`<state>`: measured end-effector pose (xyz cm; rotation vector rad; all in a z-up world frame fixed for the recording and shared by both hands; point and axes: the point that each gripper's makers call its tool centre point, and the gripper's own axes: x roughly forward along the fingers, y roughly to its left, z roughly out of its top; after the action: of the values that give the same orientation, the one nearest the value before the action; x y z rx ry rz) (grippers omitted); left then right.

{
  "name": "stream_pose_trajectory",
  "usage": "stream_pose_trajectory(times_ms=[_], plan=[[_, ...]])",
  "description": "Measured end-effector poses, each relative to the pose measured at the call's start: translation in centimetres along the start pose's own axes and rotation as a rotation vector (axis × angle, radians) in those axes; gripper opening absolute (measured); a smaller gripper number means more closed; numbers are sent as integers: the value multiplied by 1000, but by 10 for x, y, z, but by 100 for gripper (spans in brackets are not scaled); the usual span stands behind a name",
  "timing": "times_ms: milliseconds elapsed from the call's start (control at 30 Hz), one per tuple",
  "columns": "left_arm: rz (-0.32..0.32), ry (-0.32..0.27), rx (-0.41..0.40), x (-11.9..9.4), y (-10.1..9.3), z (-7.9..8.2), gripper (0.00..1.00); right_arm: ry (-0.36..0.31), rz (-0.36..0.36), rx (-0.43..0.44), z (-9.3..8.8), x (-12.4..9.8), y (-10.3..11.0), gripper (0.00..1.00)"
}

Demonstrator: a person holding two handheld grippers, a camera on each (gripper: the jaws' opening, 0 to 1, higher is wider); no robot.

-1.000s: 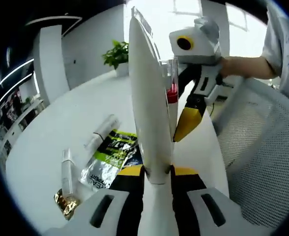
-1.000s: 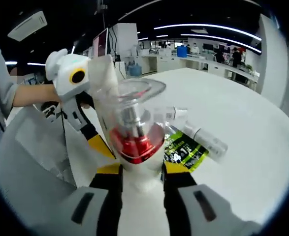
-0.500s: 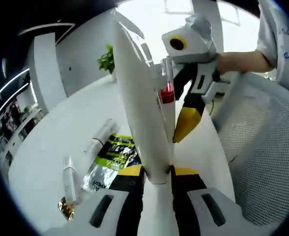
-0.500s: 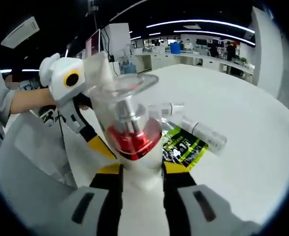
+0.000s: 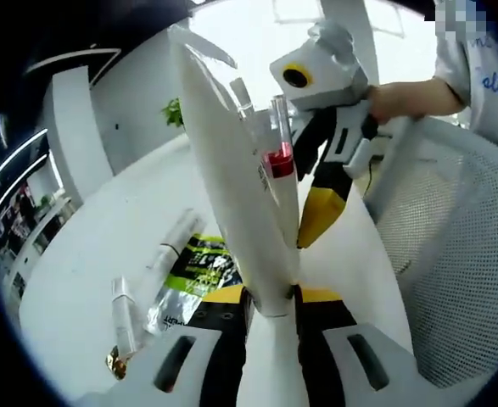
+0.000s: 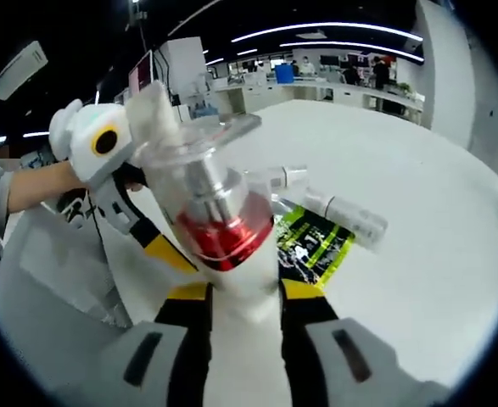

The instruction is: Arrange the skincare products in the storage area until every visible bottle or jar stands upright without overlapping.

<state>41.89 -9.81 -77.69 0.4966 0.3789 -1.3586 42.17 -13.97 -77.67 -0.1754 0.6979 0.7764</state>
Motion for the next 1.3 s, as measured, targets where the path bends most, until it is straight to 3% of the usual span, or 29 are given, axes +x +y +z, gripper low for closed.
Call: stream_pose_trajectory(times_ms=[333, 567, 733, 867, 1300], plan=[[13, -18, 14, 3, 3, 4, 19, 15, 3, 2, -6, -1, 1, 34], [-16, -36, 14, 1, 0, 5, 18, 14, 3, 5, -7, -2, 0, 34], [-98, -73, -36, 1, -5, 7, 17, 15, 0, 7, -7, -3, -1, 33], [-79, -59, 15, 3, -1, 5, 18, 16, -3, 8, -8, -4, -2, 34], [-121, -72, -40, 4, -1, 4, 18, 16, -3, 13, -8, -6, -1, 34]])
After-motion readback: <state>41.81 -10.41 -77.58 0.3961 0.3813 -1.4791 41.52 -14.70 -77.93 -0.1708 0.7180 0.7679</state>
